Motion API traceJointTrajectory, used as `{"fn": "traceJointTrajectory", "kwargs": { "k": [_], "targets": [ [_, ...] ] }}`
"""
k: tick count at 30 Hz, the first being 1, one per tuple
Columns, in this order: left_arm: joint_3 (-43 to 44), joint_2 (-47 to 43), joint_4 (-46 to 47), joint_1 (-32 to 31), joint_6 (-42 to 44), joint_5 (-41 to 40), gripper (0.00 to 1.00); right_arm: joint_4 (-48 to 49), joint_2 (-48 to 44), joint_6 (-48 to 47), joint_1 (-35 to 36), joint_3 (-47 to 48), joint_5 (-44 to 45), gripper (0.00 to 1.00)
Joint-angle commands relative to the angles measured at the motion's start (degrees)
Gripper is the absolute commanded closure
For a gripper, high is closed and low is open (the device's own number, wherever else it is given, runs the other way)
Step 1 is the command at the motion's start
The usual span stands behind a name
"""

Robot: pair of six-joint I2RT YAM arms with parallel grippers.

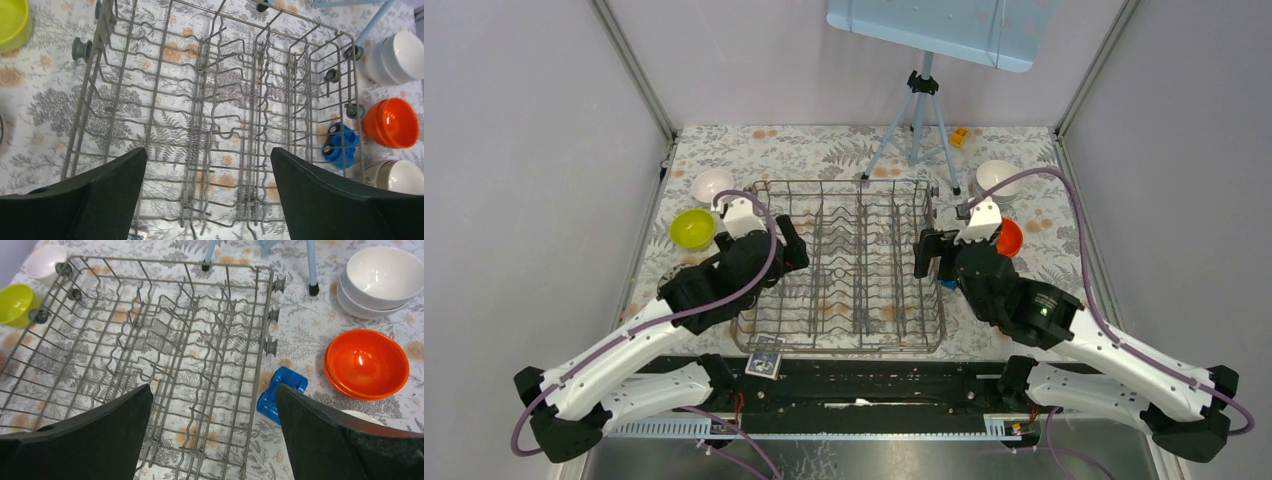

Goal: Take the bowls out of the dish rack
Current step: Reset both arms

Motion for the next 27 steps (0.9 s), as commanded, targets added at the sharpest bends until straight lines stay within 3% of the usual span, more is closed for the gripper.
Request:
{"fn": "traceJointTrajectory", "kwargs": {
  "k": [1,4,9,16,23,27],
  "targets": [
    [4.4,1.3,-3.7,0.0,-12.2,-2.7,0.01,-4.6,2.3,4.0,0.2,4.0,-2.0,0.00],
    [8.4,4.4,-6.4,0.0,-7.7,-5.8,0.01,-2.5,0.8,3.7,0.2,3.6,-4.0,0.00],
    [11.5,8.3,-8.1,0.0,1.2,-10.9,0.01,5.7,-3.4,2.8,0.2,-1.8,7.2,0.00],
    [12.2,7.4,-2.8,0.0,14.0,-10.4,0.01,15.7,-2.3,-16.5,0.2,-0.1,11.6,0.00],
    [21.0,4.0,6.7,0.0,27.1,-7.2,0.01,6.6,4.0,-20.4,0.2,19.8,-7.4,0.00],
    [23.2,1.5,11.4,0.0,31.7,-6.4,0.01,13.3,3.2,-16.6,0.2,20.1,-13.7,0.00]
  ]
}}
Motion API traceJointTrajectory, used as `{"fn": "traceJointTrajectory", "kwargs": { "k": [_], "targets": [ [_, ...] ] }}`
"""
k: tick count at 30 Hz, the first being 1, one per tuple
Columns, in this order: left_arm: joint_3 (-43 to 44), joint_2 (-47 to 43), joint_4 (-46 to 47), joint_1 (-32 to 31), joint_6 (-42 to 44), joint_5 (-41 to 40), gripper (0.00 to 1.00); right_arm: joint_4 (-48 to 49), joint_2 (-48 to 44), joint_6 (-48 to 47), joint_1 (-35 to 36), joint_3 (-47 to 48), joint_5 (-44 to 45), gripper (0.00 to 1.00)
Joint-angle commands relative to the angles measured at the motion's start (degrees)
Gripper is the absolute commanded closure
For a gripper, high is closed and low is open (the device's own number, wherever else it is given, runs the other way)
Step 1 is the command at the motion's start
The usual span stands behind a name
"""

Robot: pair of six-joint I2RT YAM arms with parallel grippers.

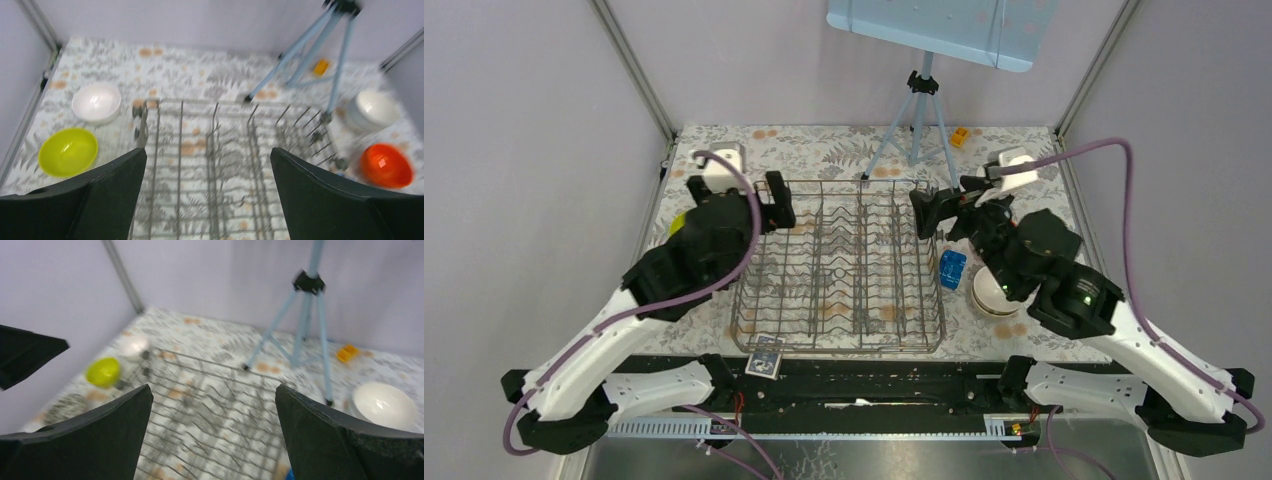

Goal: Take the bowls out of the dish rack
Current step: Reset both arms

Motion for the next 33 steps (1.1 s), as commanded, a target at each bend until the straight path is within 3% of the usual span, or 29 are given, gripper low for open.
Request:
{"fn": "traceJointTrajectory", "kwargs": {
  "k": [1,4,10,15,18,25,33],
  "targets": [
    [3.9,-4.5,9.3,0.0,8.7,1.0,0.01,9.6,-2.7,1.2,0.2,-1.1,-11.3,0.00],
    [4.3,-5.5,9.3,0.0,9.7,2.7,0.01,16.6,-3.3,2.1,0.2,-4.7,-13.1,0.00],
    [4.0,-6.7,7.4,0.0,5.8,1.4,0.01,11.0,2.1,1.6,0.2,-0.8,3.0,0.00],
    [-0.1,-10.5,9.3,0.0,2.6,3.1,0.01,25.3,-3.1,-1.4,0.1,-10.5,8.2,0.00],
    [-0.8,-11.1,9.2,0.0,1.9,2.2,0.01,36.0,-7.1,-4.0,0.2,-17.1,6.6,0.00],
    [3.7,-9.3,7.2,0.0,-0.1,2.5,0.01,24.1,-6.8,0.6,0.2,-9.0,-1.9,0.00],
    [4.4,-8.9,8.0,0.0,1.3,2.3,0.01,25.9,-10.1,1.9,0.1,-11.6,-3.8,0.00]
  ]
}}
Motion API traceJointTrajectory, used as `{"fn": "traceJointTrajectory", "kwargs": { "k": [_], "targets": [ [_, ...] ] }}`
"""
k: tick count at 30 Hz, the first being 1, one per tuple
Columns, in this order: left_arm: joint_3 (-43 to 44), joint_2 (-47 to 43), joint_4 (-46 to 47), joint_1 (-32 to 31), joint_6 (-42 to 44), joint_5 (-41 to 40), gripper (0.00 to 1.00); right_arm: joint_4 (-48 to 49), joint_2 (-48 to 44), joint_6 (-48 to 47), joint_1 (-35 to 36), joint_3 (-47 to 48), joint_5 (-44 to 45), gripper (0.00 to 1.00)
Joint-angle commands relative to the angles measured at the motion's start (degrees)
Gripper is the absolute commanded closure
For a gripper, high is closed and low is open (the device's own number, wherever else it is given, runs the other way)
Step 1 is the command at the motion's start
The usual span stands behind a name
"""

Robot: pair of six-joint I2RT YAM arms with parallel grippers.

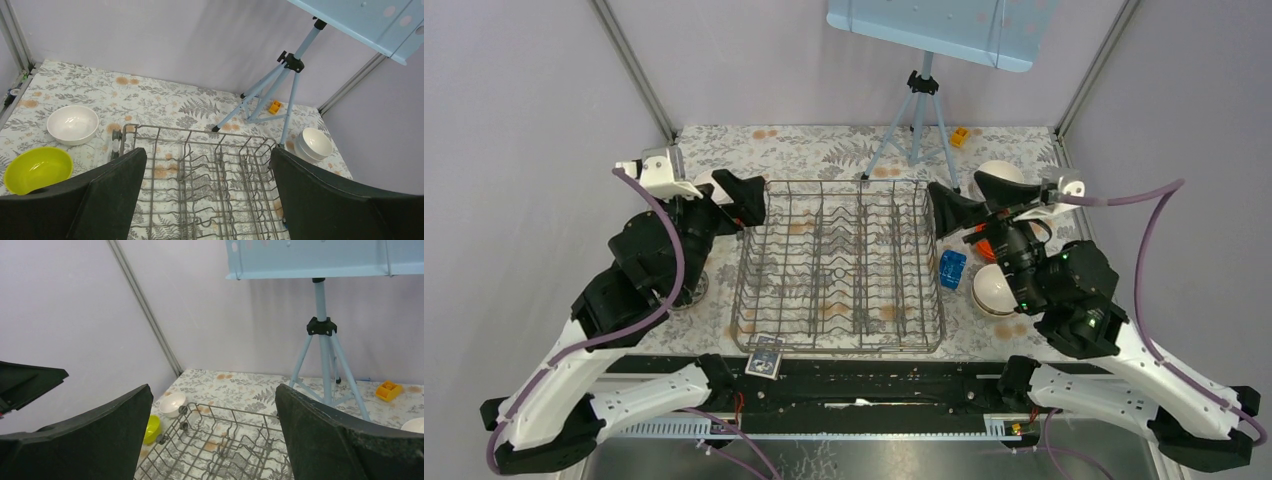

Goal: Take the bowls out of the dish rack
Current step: Reset both arms

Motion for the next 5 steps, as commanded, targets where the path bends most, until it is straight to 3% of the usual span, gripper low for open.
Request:
{"fn": "traceJointTrajectory", "kwargs": {
  "k": [1,5],
  "targets": [
    [1.6,0.3,2.1,0.0,0.5,0.0,0.01,1.7,-1.0,1.2,0.1,-0.5,-0.6,0.00],
    [1.4,0.7,1.3,0.0,0.6,0.2,0.01,1.4,-1.5,2.0,0.2,-1.6,0.3,0.00]
  ]
}}
